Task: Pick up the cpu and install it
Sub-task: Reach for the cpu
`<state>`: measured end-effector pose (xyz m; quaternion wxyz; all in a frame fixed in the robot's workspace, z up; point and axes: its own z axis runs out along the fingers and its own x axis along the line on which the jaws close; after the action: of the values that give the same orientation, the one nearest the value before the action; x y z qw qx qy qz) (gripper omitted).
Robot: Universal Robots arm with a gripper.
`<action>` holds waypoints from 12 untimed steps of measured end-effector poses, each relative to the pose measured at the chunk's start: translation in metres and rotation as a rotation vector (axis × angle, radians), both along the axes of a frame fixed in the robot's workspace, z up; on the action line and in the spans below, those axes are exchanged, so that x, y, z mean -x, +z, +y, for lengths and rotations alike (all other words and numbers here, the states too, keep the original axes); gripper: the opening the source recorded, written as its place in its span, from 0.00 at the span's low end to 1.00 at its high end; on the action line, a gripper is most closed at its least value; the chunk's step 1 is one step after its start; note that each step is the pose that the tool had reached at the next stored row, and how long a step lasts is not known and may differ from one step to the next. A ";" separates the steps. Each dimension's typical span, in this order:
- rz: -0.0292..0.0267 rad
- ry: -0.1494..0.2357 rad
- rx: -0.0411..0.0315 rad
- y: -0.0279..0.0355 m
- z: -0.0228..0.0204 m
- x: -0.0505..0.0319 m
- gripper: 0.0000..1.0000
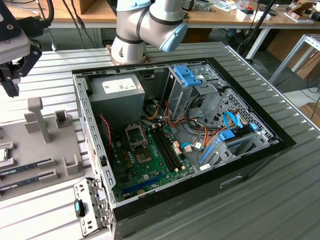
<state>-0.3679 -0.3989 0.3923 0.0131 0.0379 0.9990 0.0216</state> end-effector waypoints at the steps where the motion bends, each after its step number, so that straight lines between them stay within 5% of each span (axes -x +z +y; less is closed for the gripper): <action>1: -0.0001 0.000 -0.0001 -0.0001 0.0000 0.0005 0.11; 12: 0.0000 0.000 0.0000 -0.0005 0.0000 0.0031 0.11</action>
<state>-0.3710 -0.3989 0.3918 0.0131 0.0378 0.9990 0.0216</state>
